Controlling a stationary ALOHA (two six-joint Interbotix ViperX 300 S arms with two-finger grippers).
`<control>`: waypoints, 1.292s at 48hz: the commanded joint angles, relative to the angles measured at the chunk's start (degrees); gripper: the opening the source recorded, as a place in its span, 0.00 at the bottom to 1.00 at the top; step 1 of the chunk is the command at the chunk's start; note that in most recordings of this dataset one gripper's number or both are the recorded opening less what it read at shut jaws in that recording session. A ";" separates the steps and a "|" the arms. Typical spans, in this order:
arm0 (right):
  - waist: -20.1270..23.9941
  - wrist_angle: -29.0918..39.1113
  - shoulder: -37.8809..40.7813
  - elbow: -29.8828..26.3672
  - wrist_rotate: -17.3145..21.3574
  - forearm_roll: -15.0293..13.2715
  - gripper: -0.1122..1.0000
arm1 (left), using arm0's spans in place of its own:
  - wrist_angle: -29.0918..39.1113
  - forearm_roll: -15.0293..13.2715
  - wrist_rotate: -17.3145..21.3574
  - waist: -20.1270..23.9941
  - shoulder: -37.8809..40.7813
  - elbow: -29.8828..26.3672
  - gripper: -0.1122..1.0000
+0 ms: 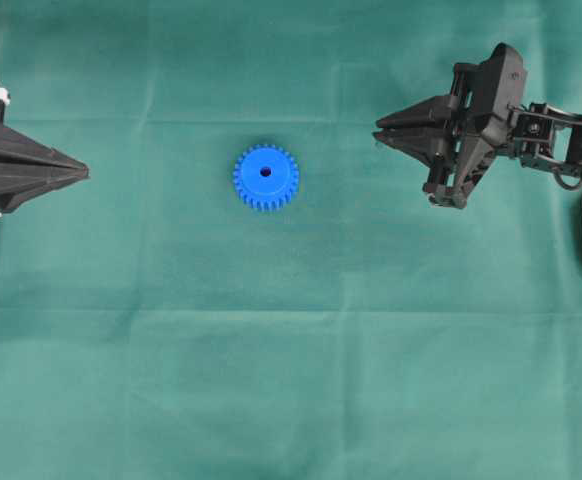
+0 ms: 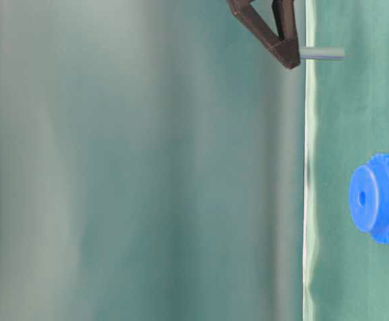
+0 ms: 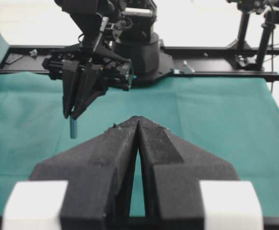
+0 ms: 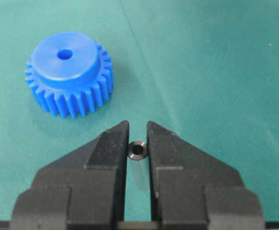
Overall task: Insert the shaft placed at a random location into the center hole of the medium gear at another random location.
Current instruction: 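Carry the shaft left with the right gripper over the gear's center hole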
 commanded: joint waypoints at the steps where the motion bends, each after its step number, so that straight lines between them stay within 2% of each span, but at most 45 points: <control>1: -0.09 0.00 -0.79 -1.67 -0.88 0.09 0.20 | -0.26 0.18 0.00 -0.09 0.44 -1.14 0.10; 11: 1.58 0.09 1.76 -5.19 -0.79 0.09 0.20 | -0.53 0.18 0.09 -0.09 0.44 -1.23 0.10; 36: 5.71 6.33 12.04 -20.92 -1.14 -0.18 0.20 | -0.53 0.18 0.09 -0.09 0.44 -1.23 0.10; 50: 6.68 7.03 14.15 -24.61 -1.14 -0.18 0.20 | -0.53 0.18 0.09 -0.09 0.44 -1.14 0.10; 62: 6.86 7.73 14.50 -25.31 -1.14 -0.26 0.21 | -0.35 0.18 0.09 -0.09 0.44 -1.14 0.10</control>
